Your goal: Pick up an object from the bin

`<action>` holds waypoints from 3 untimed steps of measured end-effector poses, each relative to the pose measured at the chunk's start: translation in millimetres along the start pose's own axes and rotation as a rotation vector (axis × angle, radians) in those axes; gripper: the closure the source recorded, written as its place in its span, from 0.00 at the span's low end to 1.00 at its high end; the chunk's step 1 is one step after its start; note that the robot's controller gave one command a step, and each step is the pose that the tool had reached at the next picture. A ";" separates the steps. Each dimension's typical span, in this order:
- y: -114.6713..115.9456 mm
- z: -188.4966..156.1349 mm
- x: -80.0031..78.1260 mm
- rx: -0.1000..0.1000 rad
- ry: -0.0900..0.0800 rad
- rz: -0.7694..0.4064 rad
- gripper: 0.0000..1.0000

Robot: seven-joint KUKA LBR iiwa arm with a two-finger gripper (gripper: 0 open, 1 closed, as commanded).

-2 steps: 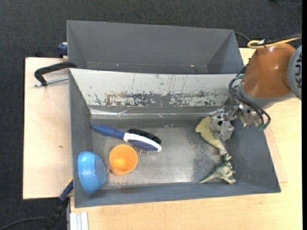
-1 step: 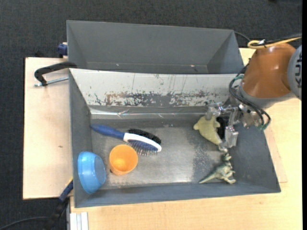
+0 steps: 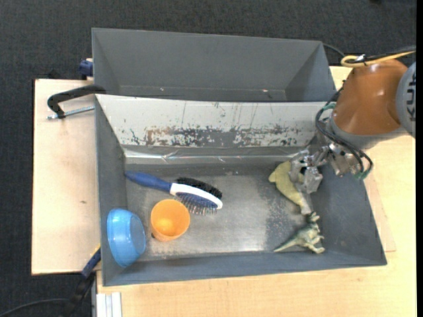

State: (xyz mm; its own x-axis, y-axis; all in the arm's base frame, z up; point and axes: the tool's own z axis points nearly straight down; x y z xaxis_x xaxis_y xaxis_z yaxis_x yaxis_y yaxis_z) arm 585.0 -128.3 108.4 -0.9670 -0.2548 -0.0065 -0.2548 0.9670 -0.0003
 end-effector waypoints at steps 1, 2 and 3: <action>-0.1 0.1 0.2 0.000 0.000 0.000 0.00; 3.6 37.0 -19.8 0.001 0.001 -0.077 0.00; 1.7 31.8 -22.3 0.006 -0.007 -0.076 1.00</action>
Offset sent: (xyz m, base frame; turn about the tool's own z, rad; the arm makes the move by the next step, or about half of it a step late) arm 0.0000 0.0000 0.0000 0.0000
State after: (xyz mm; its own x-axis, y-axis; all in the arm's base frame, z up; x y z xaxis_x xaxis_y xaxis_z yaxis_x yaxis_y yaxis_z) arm 606.4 -120.9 76.7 -0.9448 -0.3273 -0.0132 -0.3272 0.9449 -0.0073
